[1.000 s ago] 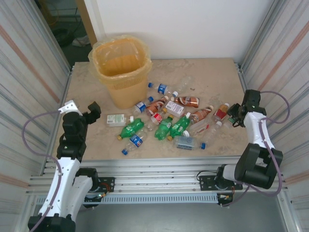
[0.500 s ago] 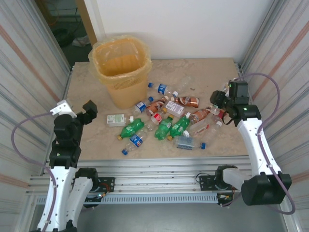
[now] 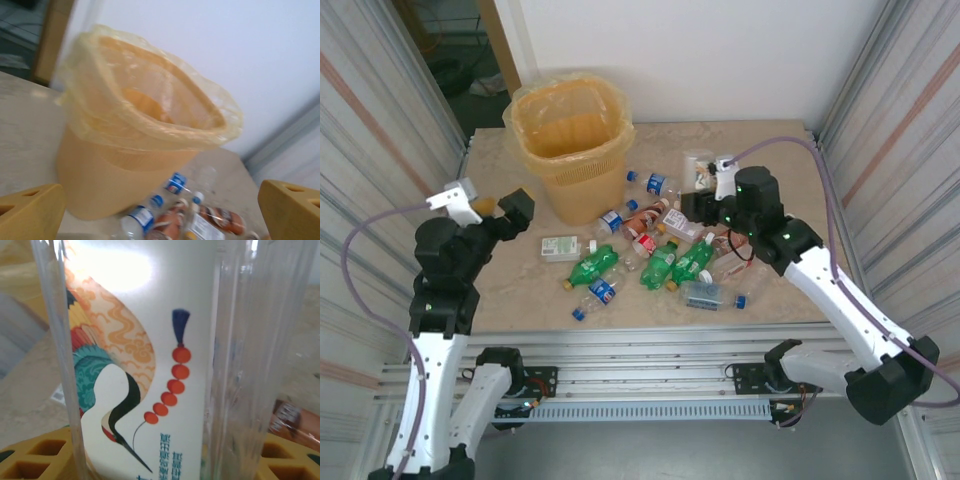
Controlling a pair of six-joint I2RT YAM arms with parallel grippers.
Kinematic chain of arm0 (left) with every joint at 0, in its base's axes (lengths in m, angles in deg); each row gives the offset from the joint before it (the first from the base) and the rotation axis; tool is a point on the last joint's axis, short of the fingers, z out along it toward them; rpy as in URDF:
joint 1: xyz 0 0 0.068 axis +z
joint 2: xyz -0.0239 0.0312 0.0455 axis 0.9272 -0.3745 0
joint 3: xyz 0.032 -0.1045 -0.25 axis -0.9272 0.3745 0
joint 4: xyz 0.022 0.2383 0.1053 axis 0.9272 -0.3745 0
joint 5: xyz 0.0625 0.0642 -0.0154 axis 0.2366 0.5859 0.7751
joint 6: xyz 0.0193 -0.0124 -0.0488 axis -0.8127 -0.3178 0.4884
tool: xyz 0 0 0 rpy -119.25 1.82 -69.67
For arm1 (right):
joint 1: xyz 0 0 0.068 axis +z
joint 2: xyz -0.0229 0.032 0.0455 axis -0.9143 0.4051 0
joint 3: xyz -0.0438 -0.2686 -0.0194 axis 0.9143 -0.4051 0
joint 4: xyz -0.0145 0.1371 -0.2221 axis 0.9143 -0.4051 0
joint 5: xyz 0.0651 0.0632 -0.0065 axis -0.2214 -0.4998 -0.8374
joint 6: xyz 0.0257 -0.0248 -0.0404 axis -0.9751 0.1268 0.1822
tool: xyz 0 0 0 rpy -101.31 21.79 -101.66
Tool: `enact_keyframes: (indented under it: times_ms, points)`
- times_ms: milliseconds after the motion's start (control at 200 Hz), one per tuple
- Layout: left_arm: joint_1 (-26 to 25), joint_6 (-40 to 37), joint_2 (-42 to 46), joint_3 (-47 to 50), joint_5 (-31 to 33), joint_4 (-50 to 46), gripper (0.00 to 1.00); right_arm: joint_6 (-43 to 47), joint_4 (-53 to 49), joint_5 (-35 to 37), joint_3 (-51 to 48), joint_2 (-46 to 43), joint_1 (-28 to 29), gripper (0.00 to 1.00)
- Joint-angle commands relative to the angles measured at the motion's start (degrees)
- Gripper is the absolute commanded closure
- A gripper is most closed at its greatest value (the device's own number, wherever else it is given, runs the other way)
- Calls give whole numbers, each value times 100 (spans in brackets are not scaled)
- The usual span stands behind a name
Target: Put the plastic bottles in the bin
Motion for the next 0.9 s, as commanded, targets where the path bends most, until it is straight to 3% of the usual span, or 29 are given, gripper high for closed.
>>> enact_keyframes:
  times_ms: [0,195,341,636,811,897]
  points:
    - [-342,131,-419,-366,-899,422,1,420,643,-278,287,238,336,88]
    - [-1500,-530,-1217,-1102,-943,459,1,519,1178,-622,440,646,791,88]
    - [-2012,-757,-1827,-1541,-1305,538,1,563,1497,-953,553,848,1031,88]
    - [-2384,-789,-2614,-2001,-2130,833,1,699,1824,-1281,639,979,1314,87]
    - [-2447,-739,-2755,-2032,-2192,916,1,696,1881,-1366,696,1040,1358,87]
    - [-2447,-705,-2832,-2054,-2216,926,7,700,1890,-1434,732,1075,1389,87]
